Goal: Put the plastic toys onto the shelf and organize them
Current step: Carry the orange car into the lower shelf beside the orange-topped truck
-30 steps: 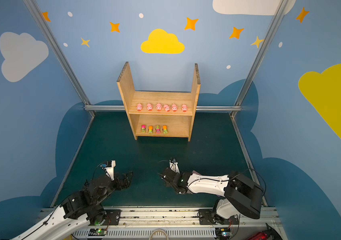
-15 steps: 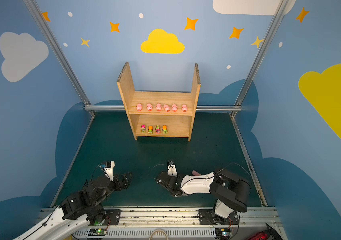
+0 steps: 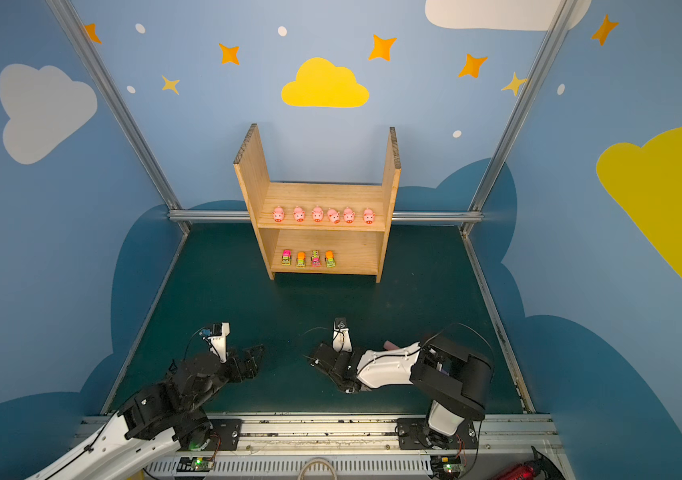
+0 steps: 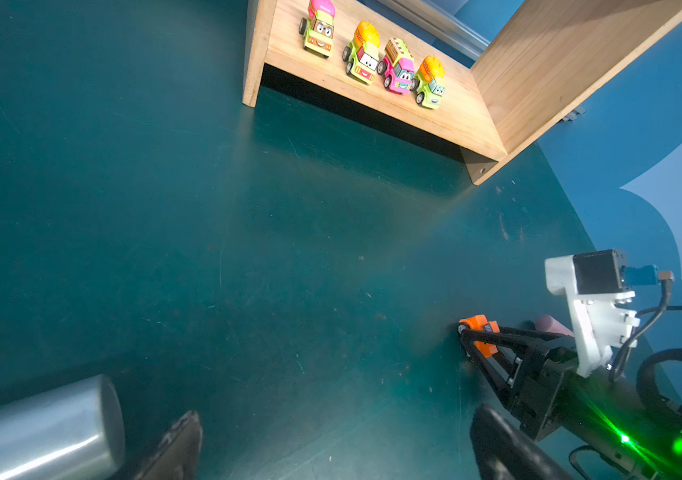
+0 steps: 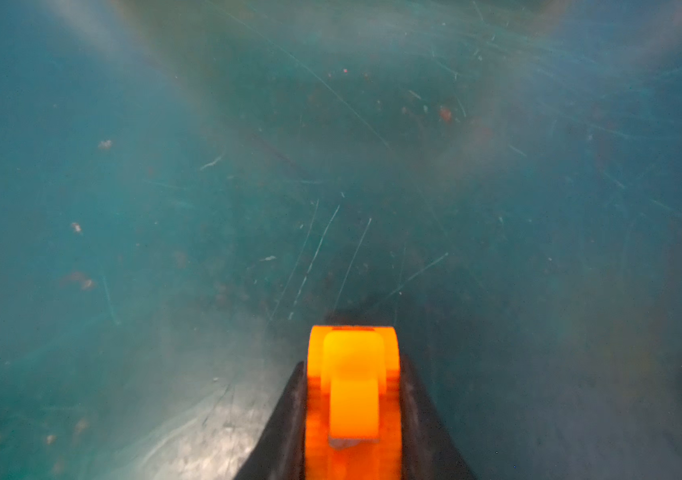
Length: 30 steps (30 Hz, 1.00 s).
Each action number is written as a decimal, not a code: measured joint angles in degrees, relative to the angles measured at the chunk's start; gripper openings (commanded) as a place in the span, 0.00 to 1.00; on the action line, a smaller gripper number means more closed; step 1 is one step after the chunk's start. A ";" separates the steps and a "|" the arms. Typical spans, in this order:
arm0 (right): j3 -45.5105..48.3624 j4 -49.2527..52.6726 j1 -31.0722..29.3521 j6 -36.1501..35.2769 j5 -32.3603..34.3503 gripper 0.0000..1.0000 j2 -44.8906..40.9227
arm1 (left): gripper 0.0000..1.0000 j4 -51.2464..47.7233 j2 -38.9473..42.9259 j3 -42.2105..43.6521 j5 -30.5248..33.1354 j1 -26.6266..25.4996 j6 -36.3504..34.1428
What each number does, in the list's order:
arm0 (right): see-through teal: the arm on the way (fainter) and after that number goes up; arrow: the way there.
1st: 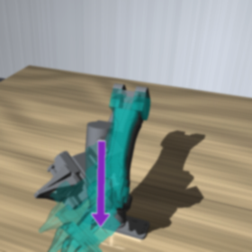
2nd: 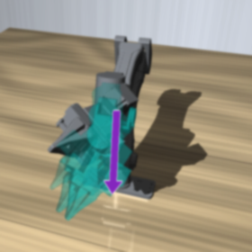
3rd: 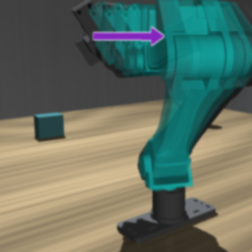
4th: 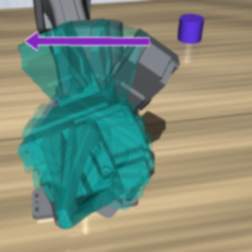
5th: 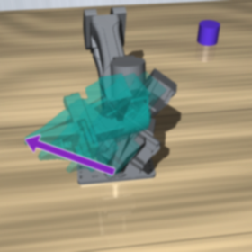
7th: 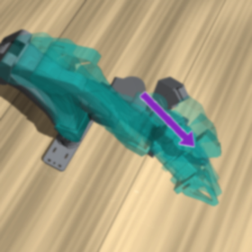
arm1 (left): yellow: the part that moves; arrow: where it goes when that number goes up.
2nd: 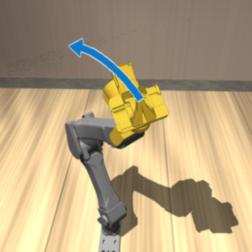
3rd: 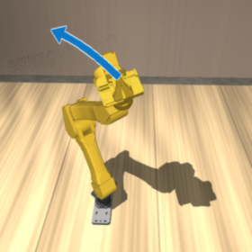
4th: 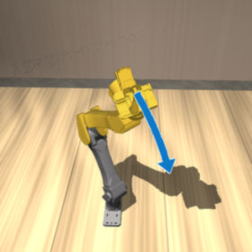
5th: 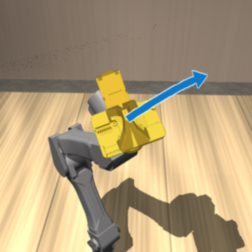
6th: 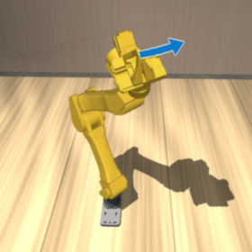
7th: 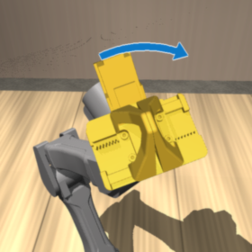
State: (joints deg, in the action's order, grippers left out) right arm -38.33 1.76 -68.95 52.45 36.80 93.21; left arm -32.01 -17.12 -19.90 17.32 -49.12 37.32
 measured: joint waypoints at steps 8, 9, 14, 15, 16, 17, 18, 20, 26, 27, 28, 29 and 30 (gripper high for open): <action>-0.15 4.13 2.47 -4.48 -0.72 0.26 -7.23 | 1.00 0.02 -1.18 0.00 0.15 0.00 -0.02; -0.26 4.31 3.23 -5.44 -0.74 0.26 -8.28 | 1.00 0.02 -1.16 0.00 0.17 0.00 -0.02; -1.11 4.02 7.85 -10.32 -1.31 0.26 -11.23 | 1.00 0.39 -1.29 0.00 0.24 0.00 0.00; -1.27 3.72 9.03 -11.15 -1.77 0.26 -11.43 | 1.00 0.81 -1.53 0.00 0.24 0.00 0.00; -1.49 3.48 10.60 -12.20 -2.45 0.27 -11.50 | 1.00 1.40 -1.92 0.04 0.22 0.02 0.00; -1.79 3.28 12.11 -13.22 -3.15 0.26 -11.50 | 1.00 2.05 -2.51 0.07 0.20 0.02 0.00; -2.14 3.04 13.53 -14.16 -3.87 0.27 -11.50 | 1.00 2.64 -3.21 0.07 0.22 0.02 0.00; -3.48 2.51 16.26 -16.35 -5.46 0.26 -11.26 | 1.00 3.85 -5.18 0.11 0.20 0.02 0.02; -10.73 -1.25 22.53 -21.73 -9.55 0.26 -5.77 | 1.00 6.93 -10.27 0.11 0.48 0.11 -0.44; -11.67 -1.81 23.21 -22.25 -10.05 0.26 -4.70 | 1.00 7.37 -10.95 0.11 0.76 0.11 -0.57; -12.81 -2.51 24.00 -22.99 -10.73 0.26 -3.23 | 1.00 7.85 -11.72 0.09 1.11 0.13 -0.76; -13.86 -3.26 24.85 -23.63 -11.41 0.26 -1.79 | 1.00 8.44 -12.52 0.09 1.40 0.22 -1.11; -14.73 -3.78 25.62 -24.22 -12.04 0.26 -0.55 | 1.00 8.98 -13.29 0.07 1.62 0.31 -1.42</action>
State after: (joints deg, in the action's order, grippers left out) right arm -53.06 -2.02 -43.33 28.23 24.75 92.66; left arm -23.03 -30.41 -19.84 18.94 -48.82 35.90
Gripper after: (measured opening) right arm 0.275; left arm 0.998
